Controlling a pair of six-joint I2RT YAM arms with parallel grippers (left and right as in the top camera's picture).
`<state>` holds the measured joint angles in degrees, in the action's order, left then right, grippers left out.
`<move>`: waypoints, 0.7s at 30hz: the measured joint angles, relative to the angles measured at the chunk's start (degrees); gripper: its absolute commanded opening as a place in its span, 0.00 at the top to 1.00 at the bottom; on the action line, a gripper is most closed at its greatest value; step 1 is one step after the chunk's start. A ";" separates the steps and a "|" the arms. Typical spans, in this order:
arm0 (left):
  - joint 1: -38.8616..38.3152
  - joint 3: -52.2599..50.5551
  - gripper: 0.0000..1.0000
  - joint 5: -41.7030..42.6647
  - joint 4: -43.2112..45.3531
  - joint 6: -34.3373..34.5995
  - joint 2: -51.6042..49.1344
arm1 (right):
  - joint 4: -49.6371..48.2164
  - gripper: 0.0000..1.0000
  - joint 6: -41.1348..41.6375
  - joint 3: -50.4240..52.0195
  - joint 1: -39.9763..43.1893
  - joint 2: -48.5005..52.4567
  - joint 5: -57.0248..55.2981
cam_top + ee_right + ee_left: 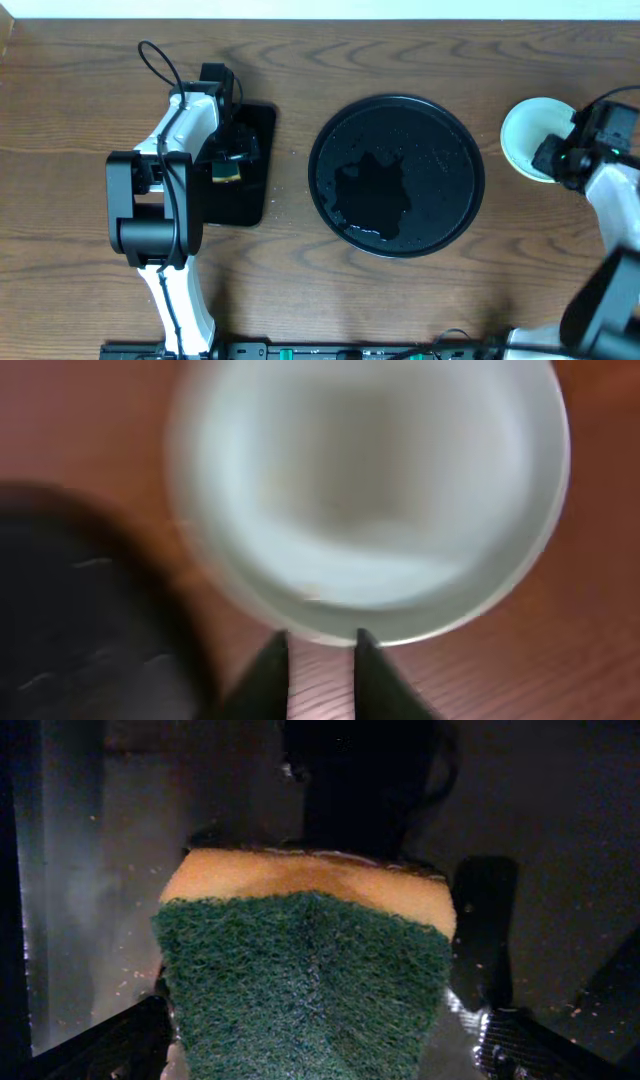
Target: Clean dirty plates on tray and stack at the side
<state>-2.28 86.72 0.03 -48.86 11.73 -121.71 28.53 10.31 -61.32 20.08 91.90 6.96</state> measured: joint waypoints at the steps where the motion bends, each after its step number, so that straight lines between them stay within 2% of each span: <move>1: 0.00 0.00 0.04 0.02 0.00 0.00 0.00 | 0.96 0.33 0.00 -0.02 -1.05 -3.58 1.53; 2: 0.00 0.00 0.04 0.02 0.00 0.00 0.00 | 1.70 0.01 -0.20 -0.04 -1.90 -5.90 2.51; 6: 0.00 0.00 0.04 0.02 0.02 0.00 0.00 | 3.72 0.01 -1.86 -0.07 -9.29 -15.06 5.53; 12: 0.00 0.00 0.04 0.00 0.00 0.00 0.00 | 3.82 0.01 -3.06 -0.07 -16.74 -17.49 6.97; 21: 0.00 0.00 0.04 0.00 0.00 0.00 0.00 | 3.87 0.01 -3.17 -0.07 -17.00 -17.49 6.99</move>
<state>-2.28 86.72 0.03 -48.86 11.73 -121.71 32.40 7.14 -61.39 3.07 74.41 13.96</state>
